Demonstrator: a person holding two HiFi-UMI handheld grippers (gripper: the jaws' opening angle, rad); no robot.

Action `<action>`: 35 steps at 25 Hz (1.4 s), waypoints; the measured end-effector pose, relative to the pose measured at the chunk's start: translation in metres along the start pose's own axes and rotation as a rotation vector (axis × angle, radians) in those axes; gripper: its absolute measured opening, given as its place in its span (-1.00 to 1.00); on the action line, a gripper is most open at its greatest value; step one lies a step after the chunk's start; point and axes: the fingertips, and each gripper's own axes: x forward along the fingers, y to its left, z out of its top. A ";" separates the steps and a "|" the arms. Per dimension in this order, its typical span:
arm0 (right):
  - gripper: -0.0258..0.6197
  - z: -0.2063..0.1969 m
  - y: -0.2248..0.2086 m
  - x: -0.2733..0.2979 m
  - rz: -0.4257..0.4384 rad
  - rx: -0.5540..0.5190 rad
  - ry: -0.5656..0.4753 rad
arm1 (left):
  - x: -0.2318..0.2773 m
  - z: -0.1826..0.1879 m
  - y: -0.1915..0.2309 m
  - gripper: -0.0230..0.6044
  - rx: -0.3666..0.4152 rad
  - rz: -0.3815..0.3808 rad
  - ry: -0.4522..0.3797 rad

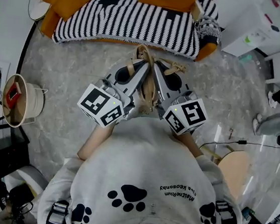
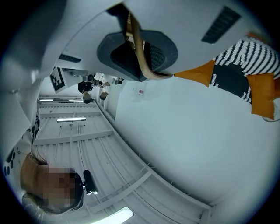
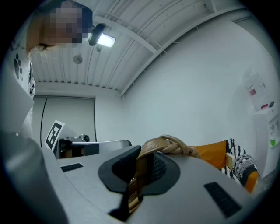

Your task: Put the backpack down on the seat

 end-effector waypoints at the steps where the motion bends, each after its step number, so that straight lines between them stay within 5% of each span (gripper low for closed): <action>1: -0.81 0.001 -0.009 0.004 0.005 0.005 0.003 | 0.009 0.000 0.005 -0.86 -0.004 0.006 0.002; 23: -0.81 0.007 -0.079 0.057 -0.019 0.012 0.045 | 0.082 0.001 0.066 -0.86 -0.051 -0.017 0.043; 35: -0.81 0.005 -0.154 0.175 -0.109 0.050 0.067 | 0.149 0.021 0.185 -0.86 -0.071 -0.076 0.085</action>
